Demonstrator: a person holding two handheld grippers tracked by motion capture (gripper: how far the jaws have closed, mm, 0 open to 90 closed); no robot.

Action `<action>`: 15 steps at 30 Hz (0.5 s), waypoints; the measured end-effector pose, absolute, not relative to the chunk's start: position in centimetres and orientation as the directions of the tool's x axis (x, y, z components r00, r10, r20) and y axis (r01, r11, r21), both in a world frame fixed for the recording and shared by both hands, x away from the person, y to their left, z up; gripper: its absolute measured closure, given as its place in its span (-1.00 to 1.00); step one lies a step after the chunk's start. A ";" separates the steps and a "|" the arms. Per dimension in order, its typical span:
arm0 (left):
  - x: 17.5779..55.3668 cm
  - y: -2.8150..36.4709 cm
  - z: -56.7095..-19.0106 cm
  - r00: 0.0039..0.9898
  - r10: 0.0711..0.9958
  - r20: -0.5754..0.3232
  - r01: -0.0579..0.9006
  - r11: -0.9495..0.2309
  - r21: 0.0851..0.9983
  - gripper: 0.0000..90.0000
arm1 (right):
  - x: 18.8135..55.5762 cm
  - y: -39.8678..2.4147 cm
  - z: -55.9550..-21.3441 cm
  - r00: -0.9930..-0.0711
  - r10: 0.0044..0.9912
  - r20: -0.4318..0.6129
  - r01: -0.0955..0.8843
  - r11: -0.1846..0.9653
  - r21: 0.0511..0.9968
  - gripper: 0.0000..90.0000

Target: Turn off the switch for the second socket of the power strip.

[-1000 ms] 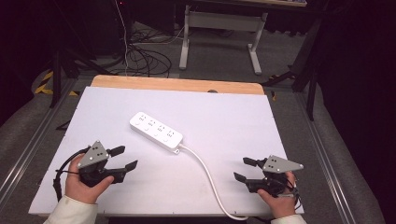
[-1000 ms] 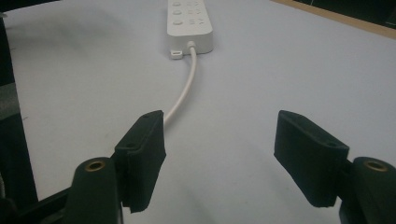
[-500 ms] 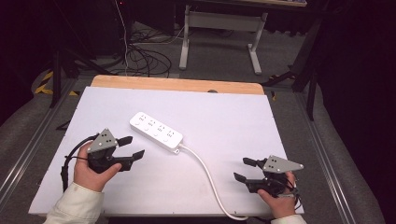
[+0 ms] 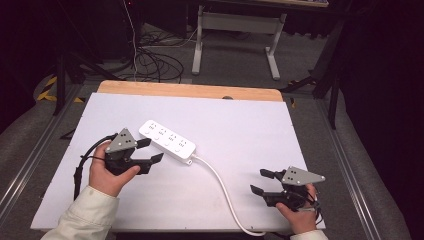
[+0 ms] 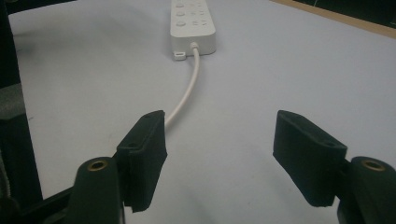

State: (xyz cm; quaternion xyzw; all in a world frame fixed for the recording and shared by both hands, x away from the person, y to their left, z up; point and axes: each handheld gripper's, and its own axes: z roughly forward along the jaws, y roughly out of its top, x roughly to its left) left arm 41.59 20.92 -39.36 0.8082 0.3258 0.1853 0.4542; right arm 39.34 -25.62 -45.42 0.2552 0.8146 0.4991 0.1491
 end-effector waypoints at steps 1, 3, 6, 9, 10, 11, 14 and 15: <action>41.7 20.8 -39.3 0.720 0.694 0.005 0.357 -0.377 0.855 -0.19 | 39.3 -25.6 -45.4 -0.826 0.564 0.013 0.267 0.371 0.889 -0.22; 42.1 20.5 -39.3 0.723 0.690 0.009 0.357 -0.385 0.851 -0.19 | 39.3 -25.6 -45.4 -0.827 0.563 0.014 0.267 0.370 0.890 -0.22; 42.7 20.1 -39.3 0.726 0.688 0.017 0.354 -0.395 0.848 -0.17 | 39.4 -25.7 -45.4 -0.826 0.563 0.014 0.268 0.370 0.890 -0.22; 43.3 19.7 -39.4 0.730 0.683 0.011 0.356 -0.393 0.848 -0.14 | 39.4 -25.7 -45.4 -0.827 0.562 0.016 0.268 0.370 0.889 -0.21; 43.5 19.6 -39.4 0.732 0.681 0.009 0.358 -0.396 0.846 -0.10 | 39.4 -25.7 -45.4 -0.827 0.562 0.016 0.268 0.370 0.889 -0.21; 43.7 19.5 -39.4 0.736 0.677 0.004 0.359 -0.395 0.846 -0.10 | 39.4 -25.7 -45.4 -0.827 0.562 0.016 0.268 0.370 0.889 -0.21; 44.2 19.3 -39.4 0.737 0.676 -0.013 0.366 -0.382 0.848 -0.05 | 39.4 -25.7 -45.5 -0.827 0.562 0.018 0.270 0.369 0.889 -0.21; 44.4 19.2 -39.5 0.734 0.679 -0.021 0.372 -0.375 0.849 0.01 | 39.4 -25.7 -45.4 -0.827 0.562 0.017 0.269 0.370 0.889 -0.21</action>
